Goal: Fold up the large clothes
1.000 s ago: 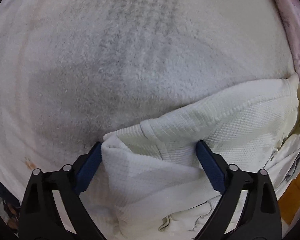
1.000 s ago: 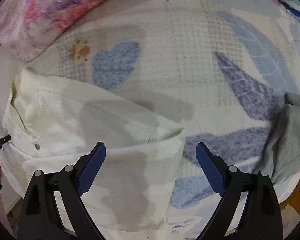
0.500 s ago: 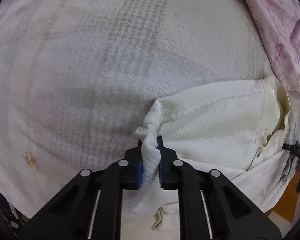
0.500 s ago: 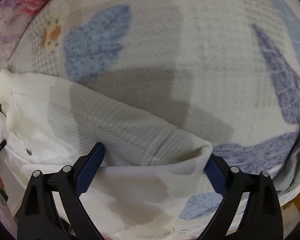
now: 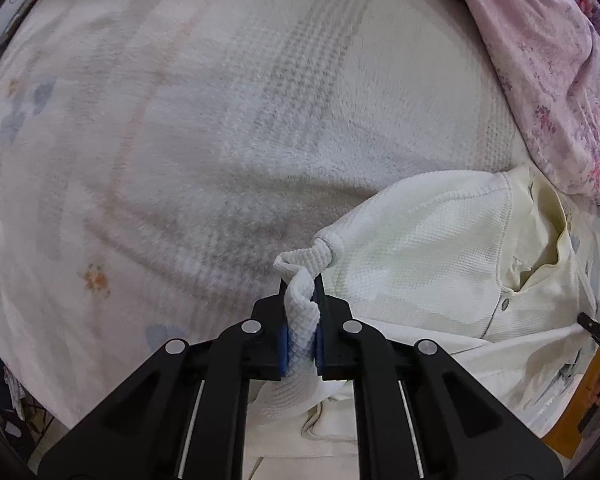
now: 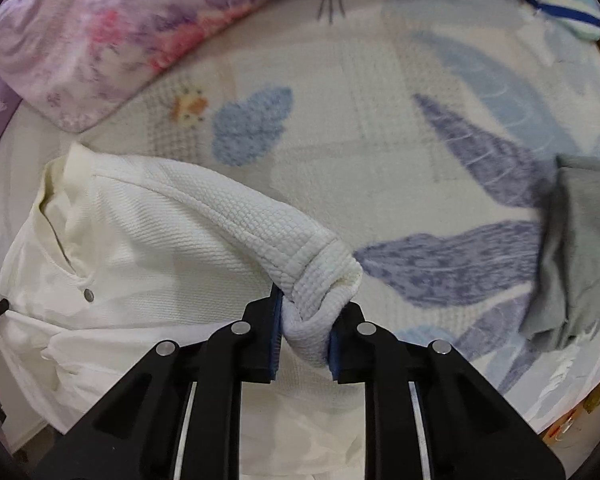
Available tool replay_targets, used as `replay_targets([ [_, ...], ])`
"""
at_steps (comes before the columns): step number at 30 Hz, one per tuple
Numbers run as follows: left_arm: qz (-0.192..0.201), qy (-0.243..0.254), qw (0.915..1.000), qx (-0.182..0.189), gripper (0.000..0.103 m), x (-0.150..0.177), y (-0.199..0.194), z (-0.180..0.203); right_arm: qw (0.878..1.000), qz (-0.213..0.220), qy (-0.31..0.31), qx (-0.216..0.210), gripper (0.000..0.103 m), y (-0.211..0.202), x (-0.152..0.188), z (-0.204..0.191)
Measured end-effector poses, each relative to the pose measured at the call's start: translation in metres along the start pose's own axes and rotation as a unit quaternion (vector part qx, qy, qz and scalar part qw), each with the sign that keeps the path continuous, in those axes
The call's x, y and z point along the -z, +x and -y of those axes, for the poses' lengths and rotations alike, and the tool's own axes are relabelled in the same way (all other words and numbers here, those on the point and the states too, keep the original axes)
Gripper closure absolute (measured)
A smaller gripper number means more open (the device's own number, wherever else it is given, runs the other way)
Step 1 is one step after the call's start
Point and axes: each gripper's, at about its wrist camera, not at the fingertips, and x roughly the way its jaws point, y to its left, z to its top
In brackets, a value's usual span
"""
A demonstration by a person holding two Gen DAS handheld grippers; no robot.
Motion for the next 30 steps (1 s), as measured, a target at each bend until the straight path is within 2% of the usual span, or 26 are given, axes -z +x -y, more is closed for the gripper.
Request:
replay_targets([
  [5, 0.017, -0.009, 0.9997, 0.013, 0.094, 0.017, -0.016, -0.003, 0.999, 0.032, -0.002, 0.001, 0.087, -0.027, 0.012, 0.011],
  [10, 0.041, -0.01, 0.999, 0.013, 0.094, 0.041, -0.036, -0.007, 0.998, 0.056, 0.005, -0.008, 0.088, -0.05, 0.02, -0.007],
  [17, 0.093, 0.006, 0.9955, -0.018, 0.095, 0.099, -0.061, 0.01, 0.995, 0.094, 0.005, -0.018, 0.089, -0.091, 0.085, 0.002],
  [23, 0.124, -0.004, 0.9921, -0.02, 0.097, 0.163, -0.089, -0.009, 0.992, 0.123, -0.004, -0.02, 0.089, -0.126, 0.154, 0.01],
  [27, 0.128, -0.013, 0.9911, -0.032, 0.097, 0.213, -0.096, -0.027, 0.991, 0.134, -0.022, -0.011, 0.089, -0.139, 0.208, 0.015],
  [30, 0.114, -0.027, 0.9924, -0.039, 0.097, 0.25, -0.091, -0.04, 0.993, 0.115, -0.027, -0.009, 0.089, -0.133, 0.244, 0.021],
])
